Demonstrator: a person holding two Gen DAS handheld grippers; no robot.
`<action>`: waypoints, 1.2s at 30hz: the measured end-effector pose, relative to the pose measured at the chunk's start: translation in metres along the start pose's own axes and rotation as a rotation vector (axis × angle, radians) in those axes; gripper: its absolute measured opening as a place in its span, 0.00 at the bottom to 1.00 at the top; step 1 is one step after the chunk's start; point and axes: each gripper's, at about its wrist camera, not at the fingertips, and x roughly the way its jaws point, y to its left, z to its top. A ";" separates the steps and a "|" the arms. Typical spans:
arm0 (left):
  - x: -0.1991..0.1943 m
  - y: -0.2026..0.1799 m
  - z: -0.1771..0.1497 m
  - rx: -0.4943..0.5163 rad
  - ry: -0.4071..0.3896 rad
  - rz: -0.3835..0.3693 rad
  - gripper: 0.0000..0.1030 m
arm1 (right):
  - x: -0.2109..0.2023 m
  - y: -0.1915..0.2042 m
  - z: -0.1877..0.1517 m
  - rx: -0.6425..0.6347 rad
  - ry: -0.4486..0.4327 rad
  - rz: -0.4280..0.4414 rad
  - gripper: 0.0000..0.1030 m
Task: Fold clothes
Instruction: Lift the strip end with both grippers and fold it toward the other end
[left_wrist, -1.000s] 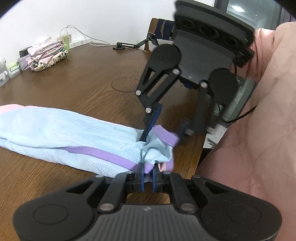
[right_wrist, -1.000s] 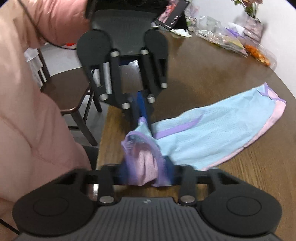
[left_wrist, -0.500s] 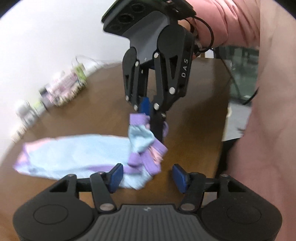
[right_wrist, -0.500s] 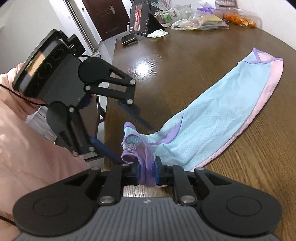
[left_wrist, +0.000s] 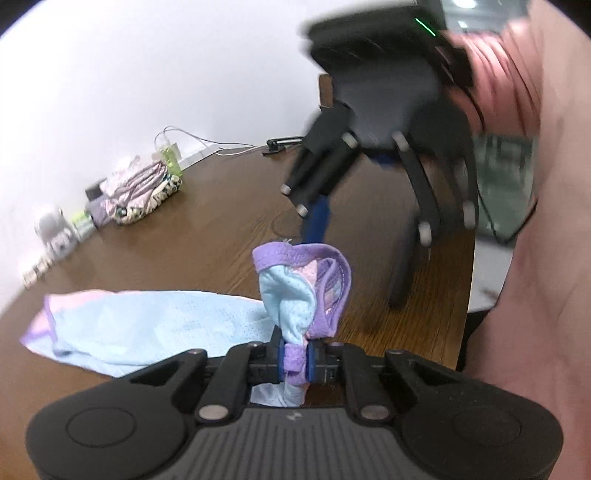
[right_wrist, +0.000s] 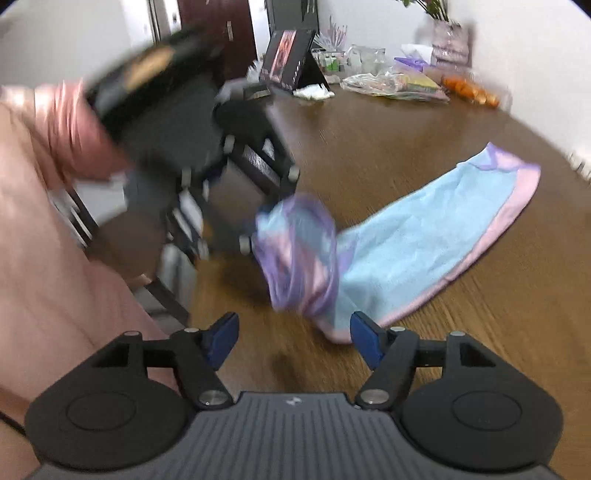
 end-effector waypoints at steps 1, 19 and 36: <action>0.000 0.002 0.002 -0.012 -0.001 -0.008 0.09 | 0.004 0.006 -0.004 -0.037 0.002 -0.041 0.66; -0.004 0.069 0.000 -0.337 0.016 -0.152 0.14 | 0.018 -0.070 0.020 0.196 -0.041 0.211 0.08; -0.010 0.124 -0.049 -0.697 -0.096 -0.172 0.38 | 0.049 -0.153 -0.002 0.545 -0.106 0.313 0.14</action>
